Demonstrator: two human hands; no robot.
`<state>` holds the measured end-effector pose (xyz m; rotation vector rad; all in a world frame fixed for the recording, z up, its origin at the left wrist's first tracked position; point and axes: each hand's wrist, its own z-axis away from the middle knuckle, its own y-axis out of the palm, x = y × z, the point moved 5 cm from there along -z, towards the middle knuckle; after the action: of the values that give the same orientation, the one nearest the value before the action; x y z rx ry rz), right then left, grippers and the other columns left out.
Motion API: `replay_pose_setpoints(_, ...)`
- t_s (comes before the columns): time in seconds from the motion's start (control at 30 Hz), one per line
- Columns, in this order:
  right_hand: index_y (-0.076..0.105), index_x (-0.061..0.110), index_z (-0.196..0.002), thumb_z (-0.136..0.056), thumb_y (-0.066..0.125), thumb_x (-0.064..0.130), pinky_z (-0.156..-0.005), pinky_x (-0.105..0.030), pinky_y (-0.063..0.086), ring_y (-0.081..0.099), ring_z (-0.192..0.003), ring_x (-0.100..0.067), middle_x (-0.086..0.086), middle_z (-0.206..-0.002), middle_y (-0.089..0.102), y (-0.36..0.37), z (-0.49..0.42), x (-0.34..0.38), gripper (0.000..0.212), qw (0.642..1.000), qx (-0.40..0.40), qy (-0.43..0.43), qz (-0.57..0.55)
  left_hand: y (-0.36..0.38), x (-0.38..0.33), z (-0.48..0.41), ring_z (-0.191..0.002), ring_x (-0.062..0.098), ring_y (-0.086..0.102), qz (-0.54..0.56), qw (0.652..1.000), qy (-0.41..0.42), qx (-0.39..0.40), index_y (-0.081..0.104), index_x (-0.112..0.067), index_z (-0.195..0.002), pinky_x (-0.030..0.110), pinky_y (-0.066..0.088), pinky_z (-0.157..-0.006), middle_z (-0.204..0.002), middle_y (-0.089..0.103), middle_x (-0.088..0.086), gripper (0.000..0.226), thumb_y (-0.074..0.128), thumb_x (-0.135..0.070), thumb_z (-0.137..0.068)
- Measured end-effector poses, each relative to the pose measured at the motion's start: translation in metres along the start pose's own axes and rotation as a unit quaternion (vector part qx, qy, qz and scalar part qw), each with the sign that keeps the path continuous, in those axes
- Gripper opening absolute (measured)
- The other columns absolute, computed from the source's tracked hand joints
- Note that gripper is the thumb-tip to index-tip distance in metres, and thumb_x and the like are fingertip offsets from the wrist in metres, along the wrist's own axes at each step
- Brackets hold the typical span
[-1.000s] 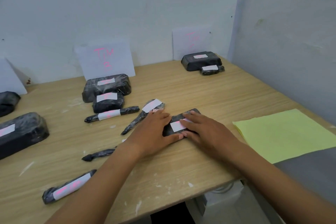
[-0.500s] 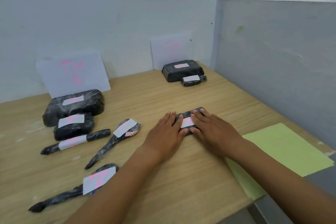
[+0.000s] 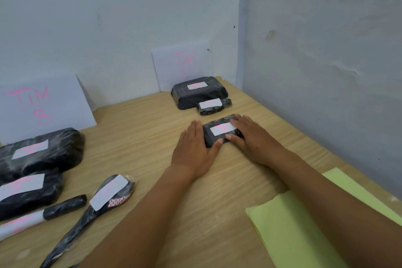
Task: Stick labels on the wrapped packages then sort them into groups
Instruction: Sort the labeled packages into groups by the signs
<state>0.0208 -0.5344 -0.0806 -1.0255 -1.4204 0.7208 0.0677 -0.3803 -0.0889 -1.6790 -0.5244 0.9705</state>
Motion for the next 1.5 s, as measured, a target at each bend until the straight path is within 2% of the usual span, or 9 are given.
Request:
replay_pose_setpoints(0.1,0.039,0.017,-0.143,-0.094,0.049,0.044,-0.113,-0.032,0.027,0.029,-0.138,-0.022,-0.004,-0.152,0.023,-0.004,-0.011,-0.013,0.056,0.998,-0.024,0.041,-0.031,0.002,0.003,-0.001,-0.147,0.016,-0.004,-0.045,0.998,-0.014,0.034,-0.001,-0.008,-0.151,0.034,0.0,-0.12,-0.16,-0.003,0.007,0.09,0.026,-0.068,-0.089)
replay_pose_setpoints(0.4,0.02,0.018,-0.151,-0.1,0.031,0.045,-0.118,-0.036,0.015,0.009,-0.146,-0.021,0.0,-0.159,0.013,0.001,-0.019,-0.019,0.059,0.998,-0.01,0.049,0.047,0.004,0.005,0.018,-0.146,0.015,-0.009,-0.082,0.996,0.003,0.046,0.001,-0.013,-0.152,0.035,-0.004,-0.12,-0.16,-0.005,0.004,0.086,0.018,-0.069,-0.089)
replay_pose_setpoints(0.57,0.018,0.013,-0.151,-0.099,0.036,0.045,-0.118,-0.035,0.013,0.01,-0.146,-0.021,-0.005,-0.16,0.01,-0.005,-0.015,-0.016,0.064,0.998,-0.031,0.056,0.011,0.002,0.001,0.034,-0.147,0.015,-0.009,-0.073,0.996,-0.003,0.046,0.002,-0.015,-0.152,0.035,-0.004,-0.12,-0.16,-0.004,0.003,0.084,0.019,-0.069,-0.09)
replay_pose_setpoints(0.7,0.034,0.008,-0.144,-0.096,0.047,0.04,-0.115,-0.038,0.019,0.023,-0.141,-0.026,-0.012,-0.153,0.027,-0.015,0.0,-0.002,0.059,0.996,-0.074,0.044,-0.009,-0.002,0.0,0.052,-0.147,0.016,-0.007,-0.062,0.997,0.002,0.046,0.007,-0.019,-0.152,0.035,-0.004,-0.12,-0.16,-0.002,0.002,0.079,0.021,-0.067,-0.091)
replay_pose_setpoints(0.87,0.036,0.011,-0.142,-0.093,0.05,0.045,-0.113,-0.049,0.024,0.029,-0.138,-0.03,-0.014,-0.15,0.03,-0.012,0.029,0.006,0.061,0.996,-0.063,0.055,0.021,-0.01,0.004,0.079,-0.147,0.017,-0.008,-0.027,0.995,0.007,0.094,0.009,-0.024,-0.152,0.036,-0.004,-0.119,-0.16,-0.002,0.001,0.074,0.03,-0.063,-0.092)
replay_pose_setpoints(0.97,0.04,0.012,-0.14,-0.092,0.048,0.049,-0.111,-0.046,0.029,0.034,-0.135,-0.029,-0.013,-0.147,0.036,-0.006,0.041,0.023,0.061,0.998,-0.033,0.051,0.026,-0.027,0.006,0.095,-0.147,0.016,0.003,0.033,0.992,0.0,0.121,0.023,-0.024,-0.15,0.031,0.006,-0.118,-0.16,0.01,-0.001,0.07,0.043,-0.057,-0.092)
replay_pose_setpoints(1.1,0.046,0.014,-0.136,-0.093,0.05,0.045,-0.104,-0.032,0.031,0.038,-0.131,-0.021,-0.007,-0.141,0.043,0.003,0.05,0.081,0.053,0.999,-0.033,-0.015,-0.006,-0.059,0.03,0.125,-0.139,0.013,0.03,0.1,0.992,-0.03,0.069,0.043,-0.025,-0.14,0.024,0.022,-0.11,-0.151,0.035,-0.004,0.057,0.055,-0.048,-0.09)
replay_pose_setpoints(1.37,0.046,0.018,-0.137,-0.095,0.05,0.042,-0.104,-0.031,0.037,0.044,-0.126,-0.016,0.0,-0.138,0.045,0.05,0.06,0.204,0.048,0.989,0.029,-0.135,-0.051,-0.115,0.095,0.181,-0.105,0.011,0.055,0.025,0.994,-0.08,-0.069,0.061,-0.023,-0.12,0.025,0.044,-0.089,-0.115,0.06,-0.005,0.038,0.063,-0.042,-0.086)
replay_pose_setpoints(1.5,0.042,0.018,-0.139,-0.094,0.049,0.045,-0.101,-0.035,0.04,0.042,-0.127,-0.017,0.001,-0.139,0.044,0.066,0.069,0.223,0.053,0.988,0.05,-0.147,-0.024,-0.119,0.12,0.2,-0.086,0.018,0.061,-0.049,0.985,-0.161,-0.038,0.066,-0.018,-0.1,0.036,0.053,-0.079,-0.098,0.065,0.0,0.027,0.067,-0.038,-0.083)
